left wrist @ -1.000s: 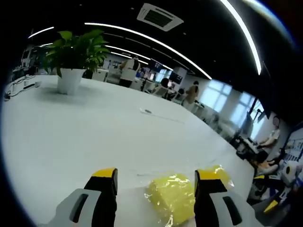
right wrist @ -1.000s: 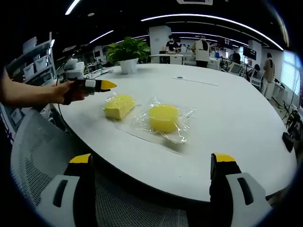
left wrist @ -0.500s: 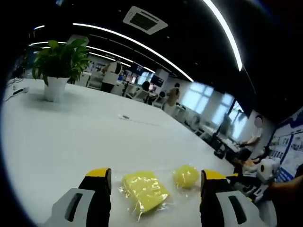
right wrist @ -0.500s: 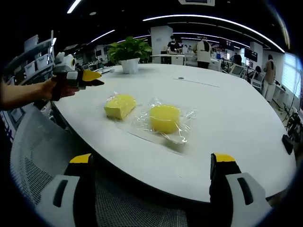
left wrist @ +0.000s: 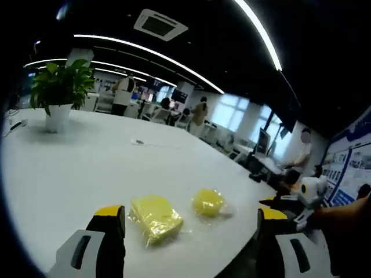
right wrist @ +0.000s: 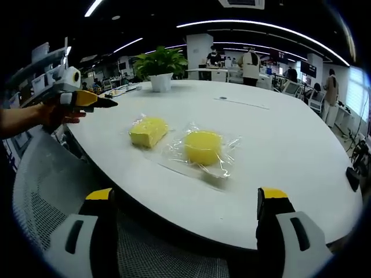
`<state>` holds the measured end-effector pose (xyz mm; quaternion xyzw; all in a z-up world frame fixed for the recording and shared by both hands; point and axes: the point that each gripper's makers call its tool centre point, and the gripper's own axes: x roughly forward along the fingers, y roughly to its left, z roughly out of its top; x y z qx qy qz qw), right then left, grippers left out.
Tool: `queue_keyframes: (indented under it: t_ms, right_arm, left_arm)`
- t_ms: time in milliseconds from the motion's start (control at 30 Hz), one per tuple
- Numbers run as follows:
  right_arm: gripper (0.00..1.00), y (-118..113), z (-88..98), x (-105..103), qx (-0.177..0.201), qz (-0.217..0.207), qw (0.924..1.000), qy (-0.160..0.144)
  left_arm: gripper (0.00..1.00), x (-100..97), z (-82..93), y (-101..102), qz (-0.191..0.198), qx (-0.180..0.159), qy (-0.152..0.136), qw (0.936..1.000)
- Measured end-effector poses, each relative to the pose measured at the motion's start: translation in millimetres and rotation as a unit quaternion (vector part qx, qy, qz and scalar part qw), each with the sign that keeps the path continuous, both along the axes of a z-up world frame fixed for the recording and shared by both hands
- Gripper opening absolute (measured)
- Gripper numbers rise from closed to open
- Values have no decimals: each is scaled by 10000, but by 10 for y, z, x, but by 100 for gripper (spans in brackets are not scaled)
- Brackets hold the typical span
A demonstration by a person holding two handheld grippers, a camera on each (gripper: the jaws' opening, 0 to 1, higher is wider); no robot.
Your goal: Compare the silicone blocks by pressing each to a similar depth, holding the contact briefly, and releasing to observe deformation and rebound differences across the visible hardness samples.
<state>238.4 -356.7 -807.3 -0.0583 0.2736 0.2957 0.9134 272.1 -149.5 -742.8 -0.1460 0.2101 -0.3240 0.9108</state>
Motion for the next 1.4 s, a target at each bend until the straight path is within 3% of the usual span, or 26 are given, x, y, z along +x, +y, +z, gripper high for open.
queue_keyframes:
  t_ms: [500, 633, 900, 1400]
  right_arm:
    - [94, -16, 30, 6, 0, -4, 9999, -103]
    - [94, -19, 42, 12, 11, -13, 9999, -138]
    - [95, -11, 26, -6, -5, 46, 9999, -100]
    - [95, -13, 17, -18, -55, 90, 9999, -106]
  left_arm:
    - [100, -220, 67, -107, -188, 454, -398, 9980]
    - [100, -223, 91, -103, -167, 368, -385, 9984]
    - [100, -243, 72, -111, -136, 608, -543, 9966]
    - [100, -234, 68, -103, -116, 654, -635, 9958]
